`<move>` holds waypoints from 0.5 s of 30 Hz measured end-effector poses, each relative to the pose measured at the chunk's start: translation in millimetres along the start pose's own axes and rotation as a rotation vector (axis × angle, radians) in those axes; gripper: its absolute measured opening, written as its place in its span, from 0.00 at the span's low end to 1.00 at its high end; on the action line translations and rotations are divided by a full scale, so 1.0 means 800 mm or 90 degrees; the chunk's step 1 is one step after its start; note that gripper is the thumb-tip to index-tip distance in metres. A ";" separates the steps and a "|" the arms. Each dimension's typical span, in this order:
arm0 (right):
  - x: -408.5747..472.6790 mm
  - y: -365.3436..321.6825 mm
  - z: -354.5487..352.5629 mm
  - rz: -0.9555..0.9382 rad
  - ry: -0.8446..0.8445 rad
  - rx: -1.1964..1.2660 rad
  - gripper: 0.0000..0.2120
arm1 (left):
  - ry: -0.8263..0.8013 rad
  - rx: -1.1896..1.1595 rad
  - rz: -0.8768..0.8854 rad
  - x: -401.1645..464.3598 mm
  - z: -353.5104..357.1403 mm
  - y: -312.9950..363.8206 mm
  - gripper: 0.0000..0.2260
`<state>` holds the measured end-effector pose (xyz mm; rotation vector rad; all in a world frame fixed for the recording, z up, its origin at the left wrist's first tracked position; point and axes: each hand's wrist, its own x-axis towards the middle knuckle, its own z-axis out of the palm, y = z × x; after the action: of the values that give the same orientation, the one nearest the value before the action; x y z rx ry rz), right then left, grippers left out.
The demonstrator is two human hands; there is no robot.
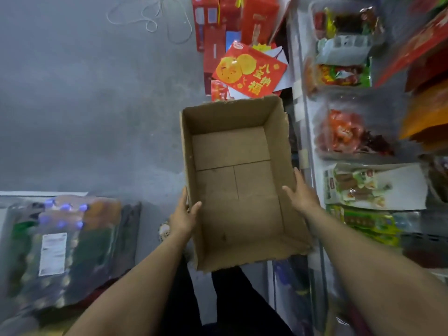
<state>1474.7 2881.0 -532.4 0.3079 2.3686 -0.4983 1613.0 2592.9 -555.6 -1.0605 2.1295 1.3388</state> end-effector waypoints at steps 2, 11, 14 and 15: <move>0.003 -0.001 0.006 0.028 0.031 0.017 0.34 | -0.006 -0.039 -0.004 0.005 0.000 -0.001 0.29; -0.013 -0.058 0.043 0.020 0.083 0.018 0.28 | 0.022 -0.013 -0.067 0.056 -0.079 -0.043 0.24; -0.024 -0.104 0.057 0.015 0.089 0.000 0.26 | 0.035 0.011 -0.065 0.081 -0.135 -0.061 0.23; -0.028 -0.122 0.062 0.011 0.091 0.004 0.26 | 0.039 0.011 -0.061 0.090 -0.154 -0.066 0.23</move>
<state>1485.9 2770.1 -525.6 0.3786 2.5003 -0.4905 1615.3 2442.5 -578.5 -1.1943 2.1023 1.2563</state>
